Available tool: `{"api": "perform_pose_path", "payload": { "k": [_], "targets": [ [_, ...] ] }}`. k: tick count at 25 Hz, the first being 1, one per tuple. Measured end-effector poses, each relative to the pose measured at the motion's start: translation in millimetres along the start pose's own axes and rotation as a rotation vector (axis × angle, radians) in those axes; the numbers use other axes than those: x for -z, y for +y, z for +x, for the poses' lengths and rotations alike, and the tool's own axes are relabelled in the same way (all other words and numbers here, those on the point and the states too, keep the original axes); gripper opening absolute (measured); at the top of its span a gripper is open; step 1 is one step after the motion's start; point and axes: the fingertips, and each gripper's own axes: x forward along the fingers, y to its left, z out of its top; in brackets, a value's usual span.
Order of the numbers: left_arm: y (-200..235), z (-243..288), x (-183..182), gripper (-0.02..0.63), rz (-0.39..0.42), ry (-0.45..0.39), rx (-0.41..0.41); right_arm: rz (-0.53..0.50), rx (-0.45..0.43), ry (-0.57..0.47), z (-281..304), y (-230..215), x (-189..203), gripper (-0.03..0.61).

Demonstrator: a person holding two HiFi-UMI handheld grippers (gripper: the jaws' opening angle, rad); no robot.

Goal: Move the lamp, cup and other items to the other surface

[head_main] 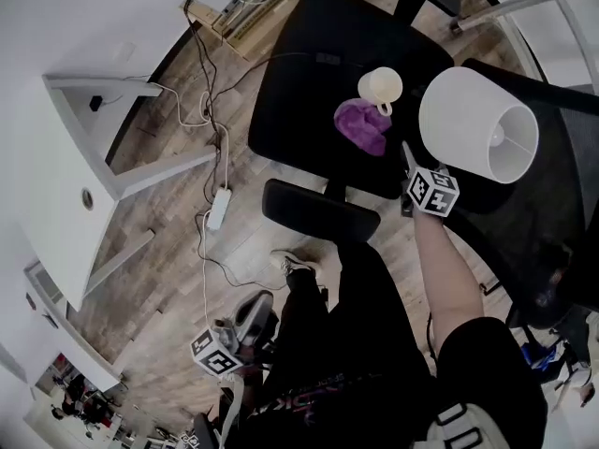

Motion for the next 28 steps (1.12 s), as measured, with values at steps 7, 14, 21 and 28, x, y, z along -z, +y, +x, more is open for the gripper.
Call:
{"api": "perform_pose_path", "payload": {
  "k": [7,14,21,28],
  "targets": [
    [-15,-18,-8,0.0,0.148,-0.022,-0.012,-0.126,-0.117,0.096,-45,41,-4,-0.002],
    [-28,-95,-26,0.0,0.205,-0.15,-0.011,-0.142,-0.308,-0.03,-141,130,-64,-0.002],
    [-31,-215,-39,0.0,0.263,-0.33,-0.043,-0.264,-0.868,-0.048,-235,403,-77,-0.002],
    [-31,-322,-24,0.0,0.284,-0.508,-0.084,-0.509,-1.357,0.259,-377,598,89,-0.002]
  ]
}}
